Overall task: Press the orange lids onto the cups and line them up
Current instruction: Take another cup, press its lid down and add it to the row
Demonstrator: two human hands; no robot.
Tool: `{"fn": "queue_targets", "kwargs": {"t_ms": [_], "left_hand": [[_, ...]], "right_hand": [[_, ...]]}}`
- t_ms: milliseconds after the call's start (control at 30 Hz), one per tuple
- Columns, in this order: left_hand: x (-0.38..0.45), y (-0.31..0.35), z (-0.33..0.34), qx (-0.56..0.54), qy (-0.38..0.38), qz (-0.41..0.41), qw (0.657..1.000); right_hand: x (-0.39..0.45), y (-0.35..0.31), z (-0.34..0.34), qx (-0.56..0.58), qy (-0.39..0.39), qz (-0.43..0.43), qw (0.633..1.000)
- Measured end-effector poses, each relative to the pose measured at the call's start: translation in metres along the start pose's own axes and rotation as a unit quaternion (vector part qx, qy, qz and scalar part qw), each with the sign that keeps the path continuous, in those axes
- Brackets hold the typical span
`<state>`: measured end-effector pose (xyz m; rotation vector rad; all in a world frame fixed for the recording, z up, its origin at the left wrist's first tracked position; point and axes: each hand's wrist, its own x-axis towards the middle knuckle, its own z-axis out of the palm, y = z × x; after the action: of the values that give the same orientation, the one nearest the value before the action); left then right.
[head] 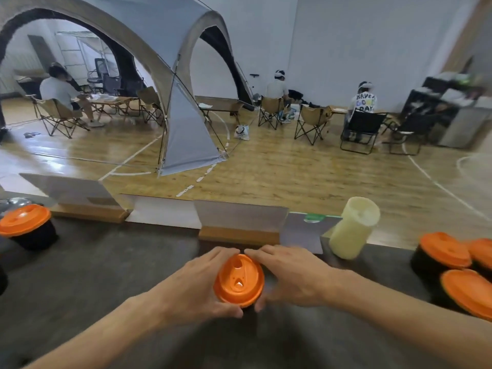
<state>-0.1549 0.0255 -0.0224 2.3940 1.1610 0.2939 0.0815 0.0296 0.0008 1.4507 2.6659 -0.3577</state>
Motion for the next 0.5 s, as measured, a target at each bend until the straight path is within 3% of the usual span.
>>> {"fn": "queue_targets", "kwargs": {"t_ms": [300, 500], "left_hand": [[0.078, 0.105, 0.072, 0.001, -0.078, 0.106, 0.991], [0.093, 0.12, 0.094, -0.002, -0.107, 0.107, 0.989]], "right_hand": [[-0.134, 0.076, 0.02, -0.011, -0.035, 0.129, 0.991], [-0.166, 0.089, 0.025, 0.02, -0.045, 0.154, 0.987]]}}
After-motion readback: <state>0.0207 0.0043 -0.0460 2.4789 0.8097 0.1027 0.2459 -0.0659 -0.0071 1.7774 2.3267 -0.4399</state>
